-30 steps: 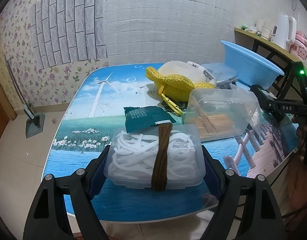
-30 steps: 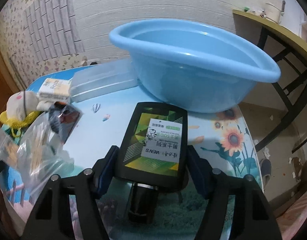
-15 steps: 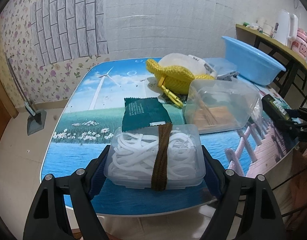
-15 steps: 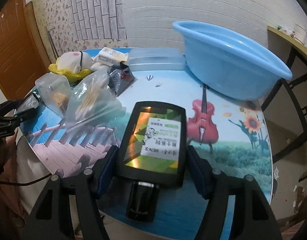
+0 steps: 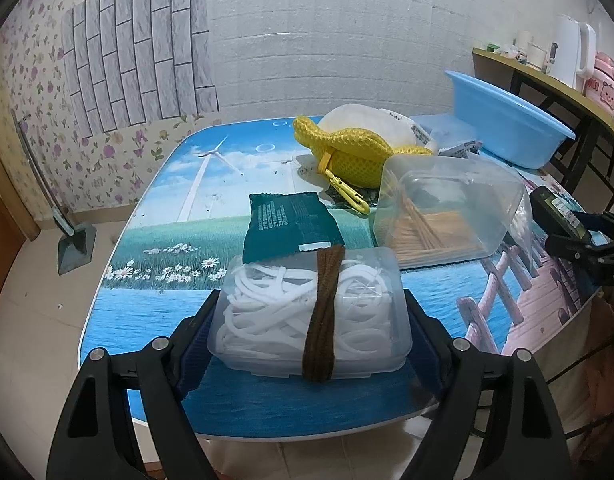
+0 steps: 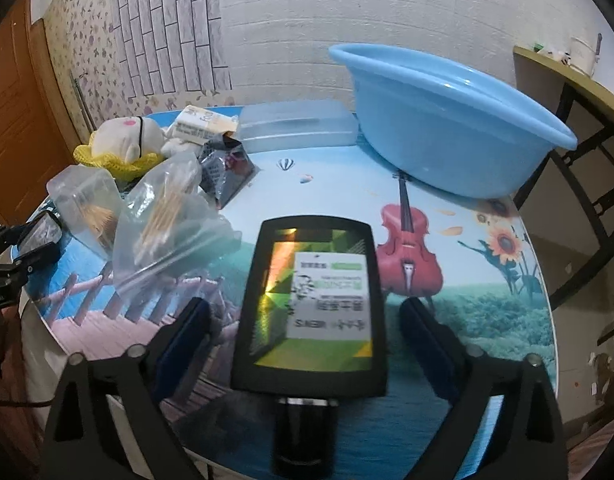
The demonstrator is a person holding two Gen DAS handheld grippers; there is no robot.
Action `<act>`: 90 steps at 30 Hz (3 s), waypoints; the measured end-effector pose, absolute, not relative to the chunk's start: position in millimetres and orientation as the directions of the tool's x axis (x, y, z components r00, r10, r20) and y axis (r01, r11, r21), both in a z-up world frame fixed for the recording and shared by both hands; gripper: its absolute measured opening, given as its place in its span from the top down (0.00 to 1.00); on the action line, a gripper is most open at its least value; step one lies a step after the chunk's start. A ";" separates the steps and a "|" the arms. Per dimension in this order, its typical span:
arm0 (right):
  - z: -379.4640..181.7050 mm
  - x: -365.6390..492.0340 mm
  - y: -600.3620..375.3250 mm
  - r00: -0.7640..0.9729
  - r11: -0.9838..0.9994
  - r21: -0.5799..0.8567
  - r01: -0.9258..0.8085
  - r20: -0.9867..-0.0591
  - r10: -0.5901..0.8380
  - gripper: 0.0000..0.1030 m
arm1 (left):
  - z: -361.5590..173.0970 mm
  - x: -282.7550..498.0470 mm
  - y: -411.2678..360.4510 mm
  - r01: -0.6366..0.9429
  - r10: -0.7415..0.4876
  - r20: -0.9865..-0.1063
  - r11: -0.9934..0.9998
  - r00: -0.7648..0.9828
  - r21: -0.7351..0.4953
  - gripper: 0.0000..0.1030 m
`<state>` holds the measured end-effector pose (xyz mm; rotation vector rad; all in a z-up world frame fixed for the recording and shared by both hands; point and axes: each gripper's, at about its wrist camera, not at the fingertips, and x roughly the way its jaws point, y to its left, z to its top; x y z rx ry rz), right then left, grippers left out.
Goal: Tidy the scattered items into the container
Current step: 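Grasp and lift the clear box of white cords with the left tool, then carry the cord box and black product over the blue basin with both tools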
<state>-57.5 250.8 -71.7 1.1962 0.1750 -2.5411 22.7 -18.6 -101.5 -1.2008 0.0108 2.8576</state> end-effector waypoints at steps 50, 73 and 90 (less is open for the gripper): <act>24.6 -51.6 299.5 -0.723 -0.935 0.113 0.336 -0.605 -0.333 0.41 | 9.7 -18.6 36.8 -0.163 0.152 -0.603 -0.986 -0.783 -0.037 0.21; 15.3 -182.2 379.7 -0.701 -0.971 0.143 0.193 -0.672 -0.239 0.41 | 8.7 -178.9 219.6 -0.453 0.360 -0.670 -0.890 -0.649 -0.040 0.21; 1.2 -205.6 379.0 -0.676 -0.964 0.132 0.231 -0.691 -0.257 0.41 | -11.9 -195.1 238.7 -0.507 0.360 -0.708 -0.862 -0.607 -0.003 0.21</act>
